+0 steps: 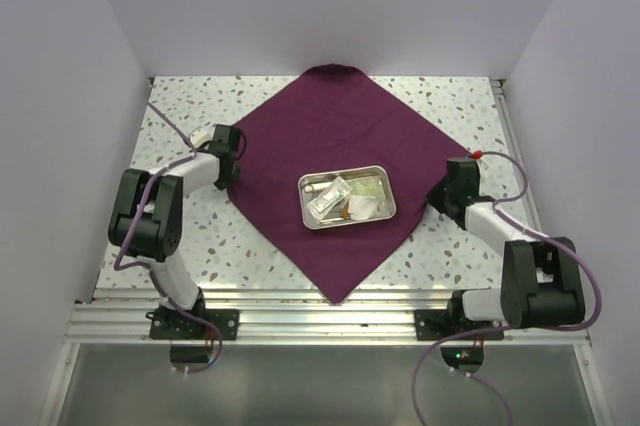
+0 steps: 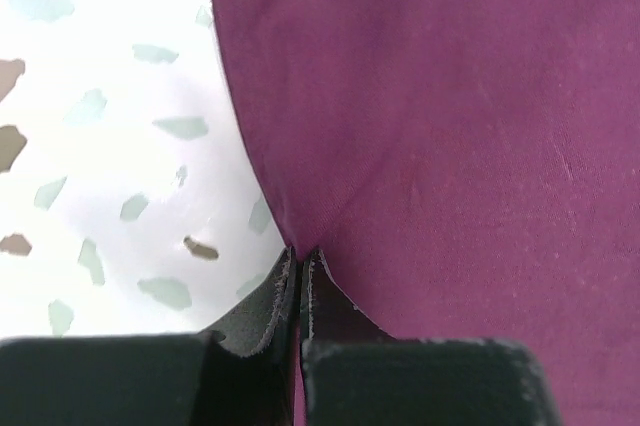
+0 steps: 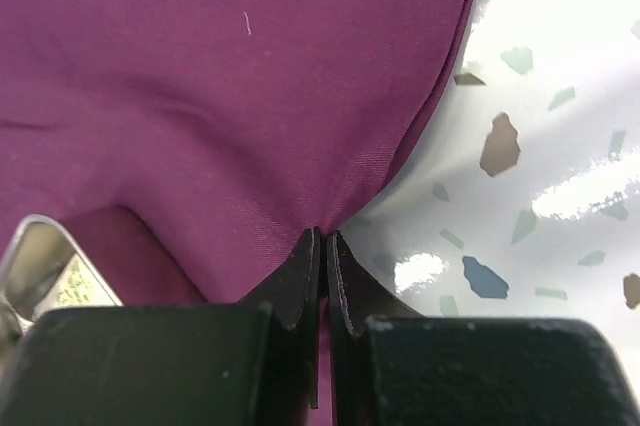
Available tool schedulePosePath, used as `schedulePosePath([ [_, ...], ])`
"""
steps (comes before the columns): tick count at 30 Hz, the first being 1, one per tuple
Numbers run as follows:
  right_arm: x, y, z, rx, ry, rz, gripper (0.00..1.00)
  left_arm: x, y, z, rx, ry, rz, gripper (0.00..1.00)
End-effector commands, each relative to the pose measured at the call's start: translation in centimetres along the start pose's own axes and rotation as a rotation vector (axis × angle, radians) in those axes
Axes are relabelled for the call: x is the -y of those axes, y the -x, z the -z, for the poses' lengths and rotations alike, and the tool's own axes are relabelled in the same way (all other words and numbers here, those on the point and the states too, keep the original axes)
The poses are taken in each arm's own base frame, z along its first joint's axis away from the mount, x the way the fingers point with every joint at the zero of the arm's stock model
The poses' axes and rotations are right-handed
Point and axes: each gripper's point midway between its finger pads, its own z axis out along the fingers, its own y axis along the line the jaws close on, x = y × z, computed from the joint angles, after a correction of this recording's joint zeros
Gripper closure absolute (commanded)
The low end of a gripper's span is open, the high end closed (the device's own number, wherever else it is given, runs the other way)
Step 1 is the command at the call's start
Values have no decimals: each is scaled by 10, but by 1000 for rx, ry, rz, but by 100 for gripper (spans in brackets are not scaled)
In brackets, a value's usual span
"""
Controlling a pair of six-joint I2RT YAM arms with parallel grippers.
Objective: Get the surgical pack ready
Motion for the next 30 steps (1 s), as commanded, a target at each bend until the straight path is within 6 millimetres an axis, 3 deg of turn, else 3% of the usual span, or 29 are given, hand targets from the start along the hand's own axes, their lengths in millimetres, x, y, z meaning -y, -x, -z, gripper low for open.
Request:
schedulePosePath([
  [1,5,4,5,5,-42,-3,100,2,14,-13,19,8,-8,100],
  [6,18,7,15,46,-88,-6,85,4,25,-19,41,28,-21,100],
  [7,24,6,17,44,-114,-14,77,3,25,-19,40,39,-29,100],
  [8,22,8,20,50,-108,-16,60,0,26,-20,44,51,-40,100],
  [10,24,14,24,72,-123,-20,42,-2,30,-17,57,61,-46,100],
  [11,23,17,25,80,-124,-15,41,-6,32,-16,70,78,-45,90],
  [13,18,26,29,100,-121,-15,42,-13,35,-12,82,107,-44,81],
  [16,4,37,31,127,-73,8,42,-25,41,-6,116,157,-45,60],
  [17,-6,36,31,106,-23,24,42,-27,47,-1,138,158,-37,37],
  [19,-21,36,31,86,43,61,41,-33,48,4,151,162,-33,24],
  [23,-50,25,45,69,219,151,40,-33,46,17,146,119,-64,20],
  [26,-67,10,54,55,336,259,38,-10,45,40,190,-3,-151,20],
  [29,-89,-13,55,-40,411,391,37,15,29,64,195,-176,-255,21],
  [30,-101,-12,59,-42,441,442,38,19,21,66,184,-227,-277,21],
])
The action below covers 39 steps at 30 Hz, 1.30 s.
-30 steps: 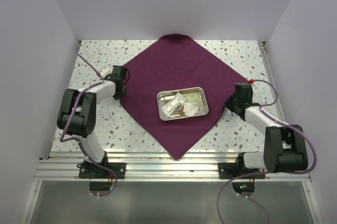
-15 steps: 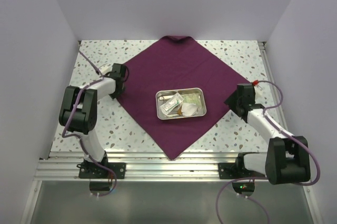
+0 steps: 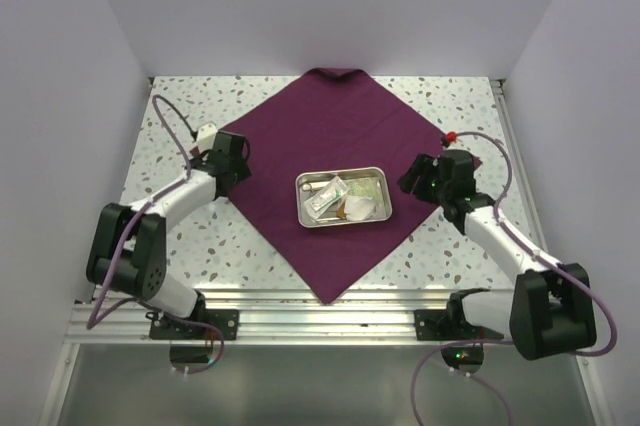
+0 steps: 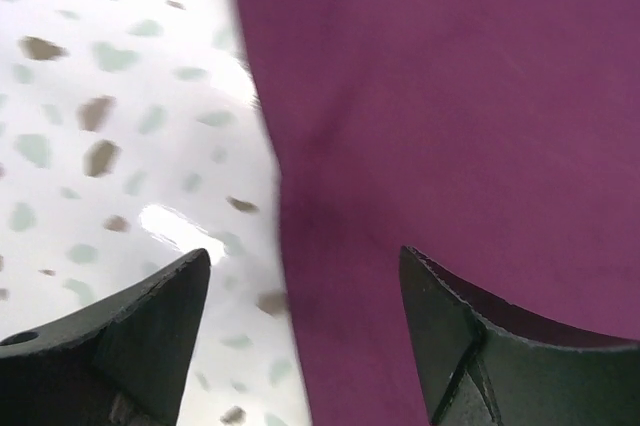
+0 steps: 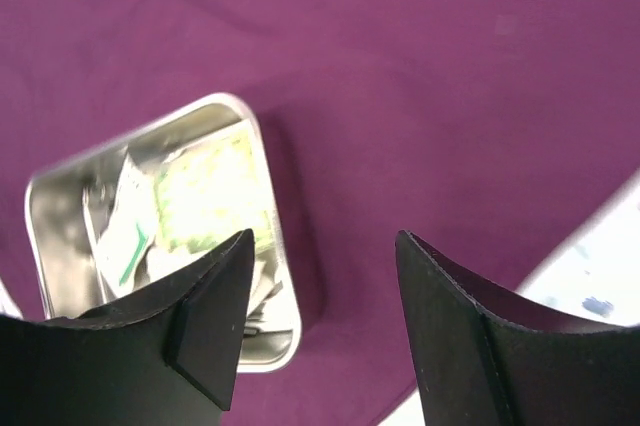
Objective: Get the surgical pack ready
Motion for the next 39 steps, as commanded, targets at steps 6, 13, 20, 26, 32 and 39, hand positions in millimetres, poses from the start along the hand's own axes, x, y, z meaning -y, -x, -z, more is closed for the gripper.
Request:
schedulePosePath([
  [6,-45,-18,-8,-100,132,247,44,58,-6,48,23,-460,-129,19],
  [13,-42,-29,-16,-137,108,276,51,63,-16,70,41,-604,-178,2],
  [20,-47,-48,-30,-181,77,321,53,62,-10,72,97,-614,-181,0],
  [26,-50,-61,-41,-224,44,318,69,50,-23,70,176,-646,-153,0],
  [32,-55,-59,-41,-195,23,267,80,49,-27,73,212,-683,-152,0],
  [39,-58,-60,-37,-163,10,220,93,52,-32,73,203,-693,-165,0],
])
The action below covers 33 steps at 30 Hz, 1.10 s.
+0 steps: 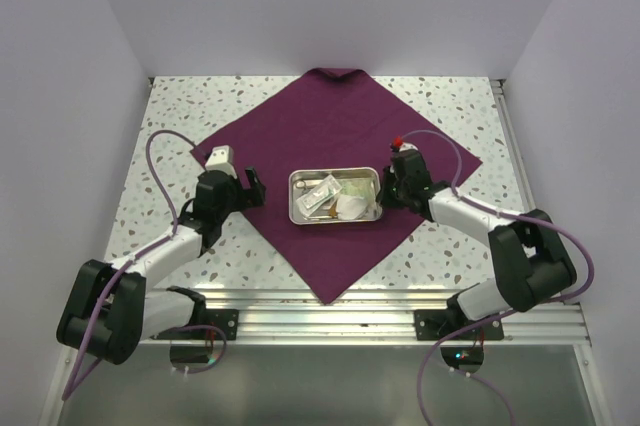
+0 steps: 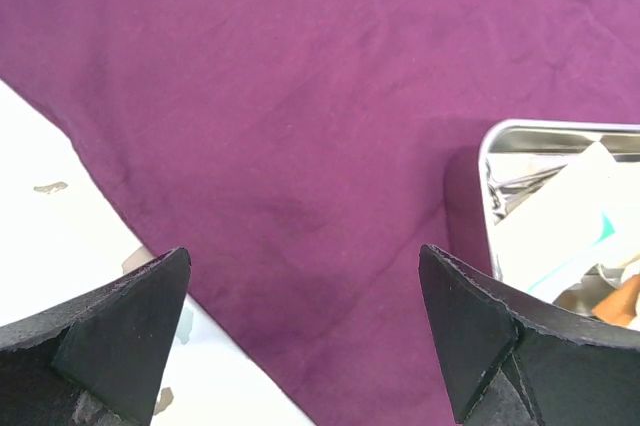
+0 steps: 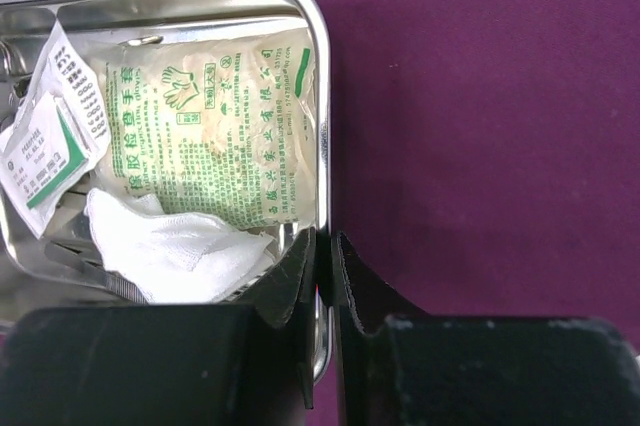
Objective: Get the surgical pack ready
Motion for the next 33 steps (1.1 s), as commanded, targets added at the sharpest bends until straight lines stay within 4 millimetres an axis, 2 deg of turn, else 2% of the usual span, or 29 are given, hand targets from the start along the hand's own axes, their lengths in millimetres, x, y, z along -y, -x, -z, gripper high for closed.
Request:
schedulePosePath([
  [1,-10,22,8,87,9,-56,94,11,18,-1,78,-43,-18,0],
  [7,-10,20,9,99,-9,-78,100,11,18,0,82,-48,-18,0],
  [14,-3,19,8,127,-43,-128,100,14,19,1,83,-59,-18,0],
  [18,-3,18,0,120,-53,-129,100,14,16,-1,74,-61,-19,0],
  [23,-10,26,-7,126,-38,-118,100,15,17,-1,74,-64,-23,0],
  [26,-12,27,-10,117,-31,-111,93,16,17,0,75,-66,-24,0],
  [30,-15,23,-15,103,-11,-112,91,18,17,0,75,-74,-26,0],
  [33,-20,27,-18,116,8,-108,90,18,16,0,71,-74,-26,0],
])
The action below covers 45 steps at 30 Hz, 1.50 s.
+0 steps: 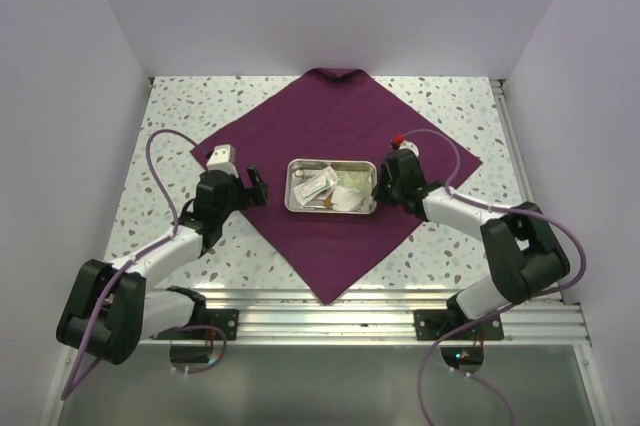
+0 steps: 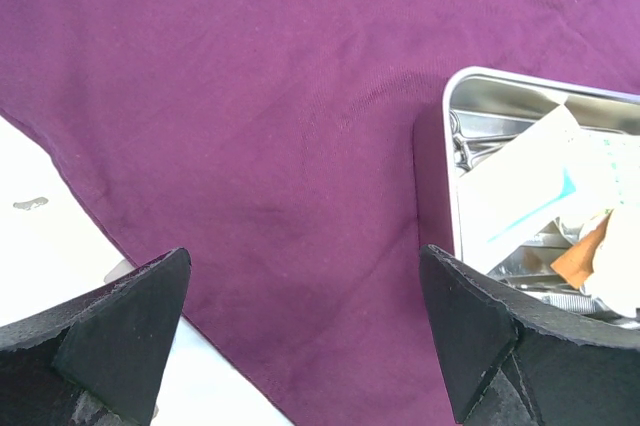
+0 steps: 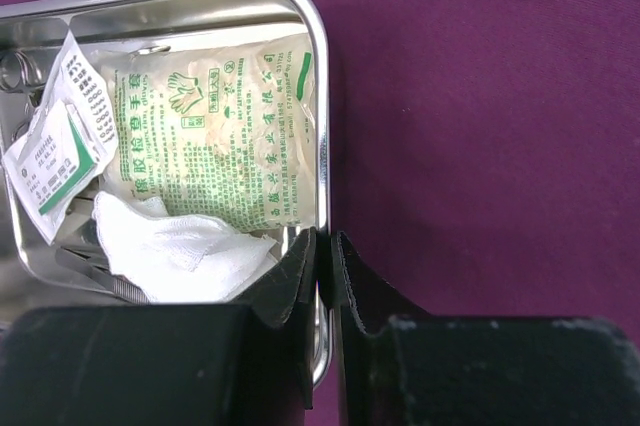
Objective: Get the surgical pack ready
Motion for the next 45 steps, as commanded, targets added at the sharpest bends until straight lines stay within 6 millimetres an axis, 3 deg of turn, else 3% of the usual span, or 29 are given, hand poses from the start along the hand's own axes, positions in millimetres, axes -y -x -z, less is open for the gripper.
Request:
schedulePosePath([
  [1,-13,16,-6,42,31,-4,90,9,12,0,50,-36,-25,0],
  [4,-16,19,-7,49,42,2,87,8,12,0,51,-33,-27,0],
  [7,-16,23,-8,55,31,13,77,7,11,0,46,-28,-27,0],
  [8,-17,25,-7,55,31,18,63,7,12,0,47,-27,-27,0],
  [11,-16,33,4,78,19,27,47,6,12,0,47,-19,-26,0],
  [14,-17,44,18,104,19,59,41,6,13,0,50,-16,-26,0],
  [19,-16,61,60,156,24,122,37,5,14,1,53,-13,-24,0],
  [22,-21,54,79,147,88,179,37,5,15,1,56,-10,-25,0],
  [26,-34,29,97,109,158,260,40,5,14,1,53,-9,-26,0],
  [29,-53,-10,115,61,212,359,42,4,14,0,54,-6,-25,0],
  [34,-64,-56,136,37,274,441,50,2,15,0,57,4,-27,0],
  [38,-79,-102,155,-26,367,510,51,3,16,0,60,4,-26,0],
  [45,-95,-159,174,-50,380,641,43,2,15,0,55,7,-29,0],
])
